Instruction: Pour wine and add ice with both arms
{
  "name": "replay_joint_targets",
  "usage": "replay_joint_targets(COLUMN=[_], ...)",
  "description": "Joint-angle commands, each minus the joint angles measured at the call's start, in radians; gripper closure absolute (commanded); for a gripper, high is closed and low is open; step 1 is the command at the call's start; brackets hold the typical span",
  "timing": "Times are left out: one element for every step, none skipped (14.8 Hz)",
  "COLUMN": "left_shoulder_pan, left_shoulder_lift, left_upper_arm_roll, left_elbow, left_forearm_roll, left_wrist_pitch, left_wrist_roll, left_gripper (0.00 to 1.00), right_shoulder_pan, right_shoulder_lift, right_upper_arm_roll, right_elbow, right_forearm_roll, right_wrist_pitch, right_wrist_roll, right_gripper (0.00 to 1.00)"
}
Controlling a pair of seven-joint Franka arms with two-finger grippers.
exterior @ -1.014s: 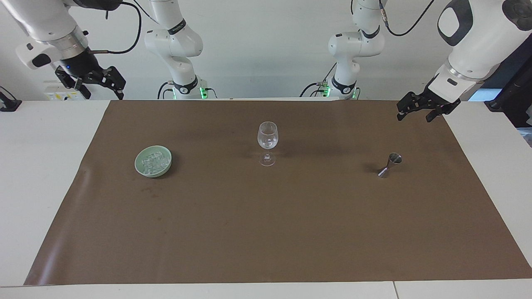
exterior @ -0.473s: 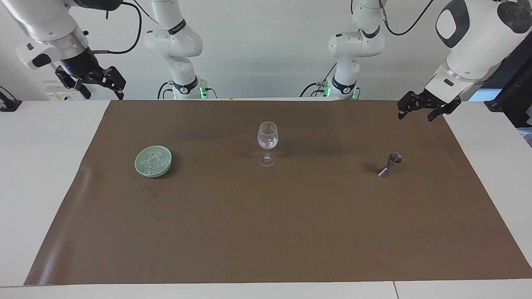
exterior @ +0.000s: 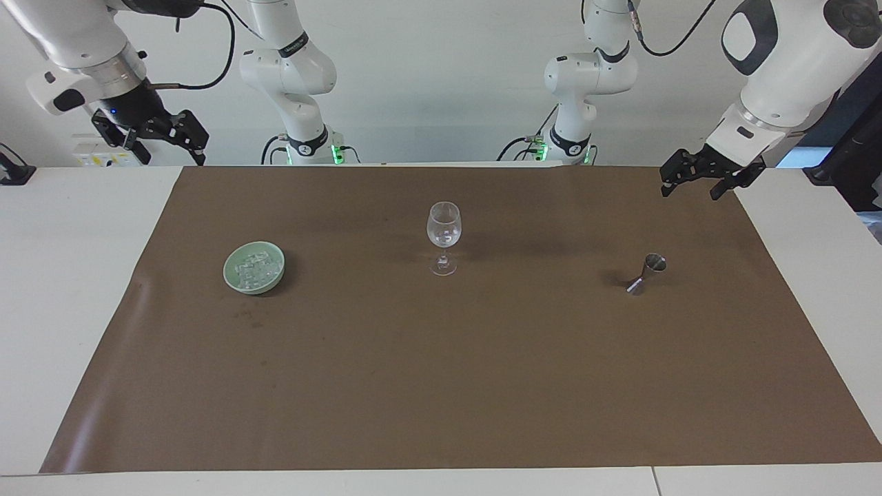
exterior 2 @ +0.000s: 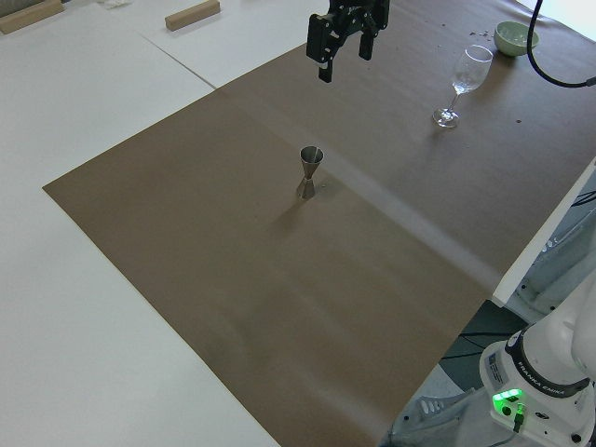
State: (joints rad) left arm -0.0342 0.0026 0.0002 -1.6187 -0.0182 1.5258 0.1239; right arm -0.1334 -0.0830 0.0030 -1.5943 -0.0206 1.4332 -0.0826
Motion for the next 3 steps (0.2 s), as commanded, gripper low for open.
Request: replay_joint_targets(left_shoulder_pan=[-0.003,-0.003,-0.003], left_shoulder_lift=[-0.032,-0.032,-0.032], left_upper_arm_roll=[0.004,0.004,0.004], left_elbow=[-0.044,-0.047,-0.049], left_forearm_roll=[0.017,0.017,0.017], left_wrist_pitch=[0.046,0.053,0.051], left_wrist_roll=[0.002,0.002,0.002], left_gripper=[0.00,0.00,0.00], right_shoulder_pan=[-0.003,-0.003,-0.003], right_shoulder_lift=[-0.004,-0.004,-0.004], right_upper_arm_roll=[0.008,0.008,0.008], right_elbow=[-0.007,-0.007,-0.007], right_forearm_roll=[-0.012,-0.012,-0.012], right_wrist_pitch=[0.016,0.016,0.016], right_wrist_roll=[0.009,0.009,0.009], right_gripper=[0.00,0.00,0.00])
